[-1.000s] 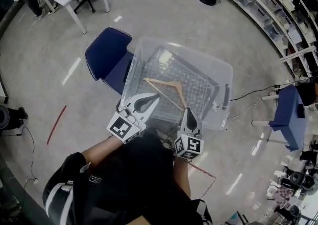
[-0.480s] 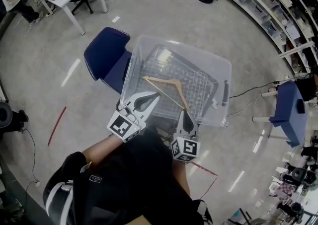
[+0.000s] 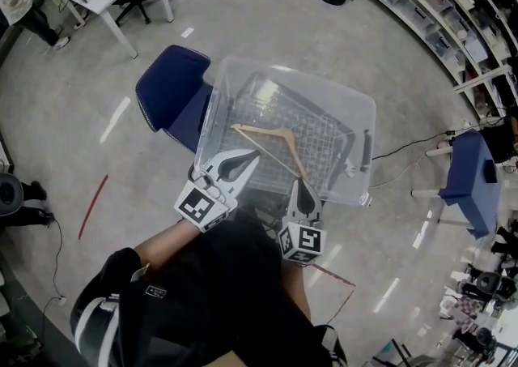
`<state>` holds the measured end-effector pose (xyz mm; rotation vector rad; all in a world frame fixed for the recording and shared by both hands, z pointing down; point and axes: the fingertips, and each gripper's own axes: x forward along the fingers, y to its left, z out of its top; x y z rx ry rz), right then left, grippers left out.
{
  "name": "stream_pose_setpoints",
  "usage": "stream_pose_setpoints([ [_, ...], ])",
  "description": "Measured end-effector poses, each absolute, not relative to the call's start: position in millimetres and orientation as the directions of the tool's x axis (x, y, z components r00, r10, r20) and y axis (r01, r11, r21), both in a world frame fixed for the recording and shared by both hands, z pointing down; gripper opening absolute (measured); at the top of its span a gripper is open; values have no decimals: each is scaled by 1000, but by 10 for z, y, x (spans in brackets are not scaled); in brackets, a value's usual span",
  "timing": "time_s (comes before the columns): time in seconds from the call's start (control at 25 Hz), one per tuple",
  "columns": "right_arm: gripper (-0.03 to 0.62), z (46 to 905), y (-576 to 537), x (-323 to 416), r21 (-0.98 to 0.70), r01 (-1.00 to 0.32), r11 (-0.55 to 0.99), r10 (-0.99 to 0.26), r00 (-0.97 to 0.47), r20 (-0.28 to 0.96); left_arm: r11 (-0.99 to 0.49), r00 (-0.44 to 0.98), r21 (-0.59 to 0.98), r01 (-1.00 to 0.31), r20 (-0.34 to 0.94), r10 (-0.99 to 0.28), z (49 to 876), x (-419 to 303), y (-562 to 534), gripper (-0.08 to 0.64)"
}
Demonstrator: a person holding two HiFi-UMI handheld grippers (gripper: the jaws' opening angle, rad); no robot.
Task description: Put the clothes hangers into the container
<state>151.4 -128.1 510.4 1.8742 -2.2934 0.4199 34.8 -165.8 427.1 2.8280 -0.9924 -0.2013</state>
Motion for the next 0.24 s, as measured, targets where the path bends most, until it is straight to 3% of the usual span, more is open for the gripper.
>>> stream_pose_setpoints([
  [0.24, 14, 5084, -1258, 1515, -120, -975, 188, -931, -216, 295, -775, 775, 170, -609, -82, -627, 4233, 366, -1645, 23],
])
